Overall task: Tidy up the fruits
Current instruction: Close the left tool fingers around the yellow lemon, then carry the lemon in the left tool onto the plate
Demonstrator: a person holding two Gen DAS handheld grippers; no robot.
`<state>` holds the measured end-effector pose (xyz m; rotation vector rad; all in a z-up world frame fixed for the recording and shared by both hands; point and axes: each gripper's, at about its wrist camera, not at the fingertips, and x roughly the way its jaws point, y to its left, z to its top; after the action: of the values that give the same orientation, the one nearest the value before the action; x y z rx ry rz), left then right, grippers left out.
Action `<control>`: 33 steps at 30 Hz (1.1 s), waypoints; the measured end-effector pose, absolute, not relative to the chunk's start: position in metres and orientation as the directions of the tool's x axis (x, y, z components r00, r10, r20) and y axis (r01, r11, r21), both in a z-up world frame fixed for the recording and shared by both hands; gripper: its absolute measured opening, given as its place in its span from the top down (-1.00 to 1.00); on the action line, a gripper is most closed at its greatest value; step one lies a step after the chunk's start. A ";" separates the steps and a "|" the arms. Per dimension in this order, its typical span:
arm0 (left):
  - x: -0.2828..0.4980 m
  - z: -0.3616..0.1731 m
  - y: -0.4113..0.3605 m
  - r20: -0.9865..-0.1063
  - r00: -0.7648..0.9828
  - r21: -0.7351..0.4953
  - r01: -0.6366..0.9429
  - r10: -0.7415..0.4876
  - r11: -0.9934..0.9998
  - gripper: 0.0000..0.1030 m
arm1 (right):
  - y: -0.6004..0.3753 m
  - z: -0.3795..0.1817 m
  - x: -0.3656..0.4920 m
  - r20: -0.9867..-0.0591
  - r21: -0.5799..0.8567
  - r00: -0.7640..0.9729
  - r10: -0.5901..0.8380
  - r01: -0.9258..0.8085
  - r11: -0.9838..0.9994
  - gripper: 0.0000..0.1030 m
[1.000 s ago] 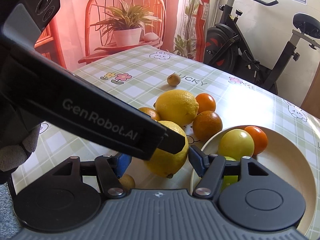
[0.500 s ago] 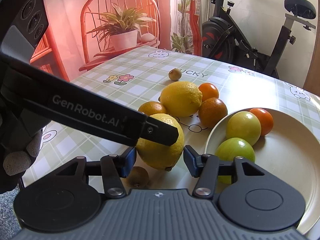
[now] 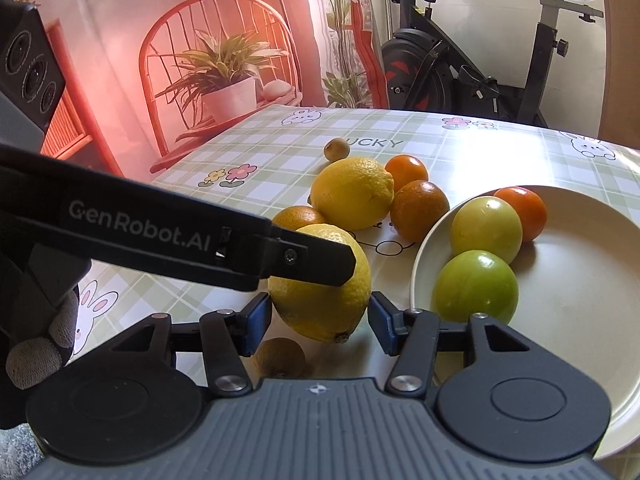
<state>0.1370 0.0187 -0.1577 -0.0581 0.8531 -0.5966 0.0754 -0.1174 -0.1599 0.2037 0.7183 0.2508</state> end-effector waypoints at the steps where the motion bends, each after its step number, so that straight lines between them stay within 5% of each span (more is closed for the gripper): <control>1: 0.135 -0.155 0.017 -0.689 0.512 -0.270 0.476 -0.513 0.837 -0.09 | -0.118 -0.158 0.074 -0.618 0.268 0.730 0.293 -0.155 0.951 -0.08; 23: 0.118 -0.111 -0.069 -0.678 0.553 -0.077 0.601 -0.484 0.795 -0.17 | -0.167 -0.126 0.042 -0.509 0.286 0.835 0.208 -0.065 0.956 -0.08; 33: 0.138 -0.120 -0.115 -0.690 0.525 -0.080 0.629 -0.499 0.773 -0.17 | -0.213 -0.129 0.045 -0.502 0.306 0.851 0.152 0.011 0.952 -0.08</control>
<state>0.1382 -0.1150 -0.1198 0.1878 0.7611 -0.6794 0.0454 -0.2133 -0.1292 0.3060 0.5492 0.0757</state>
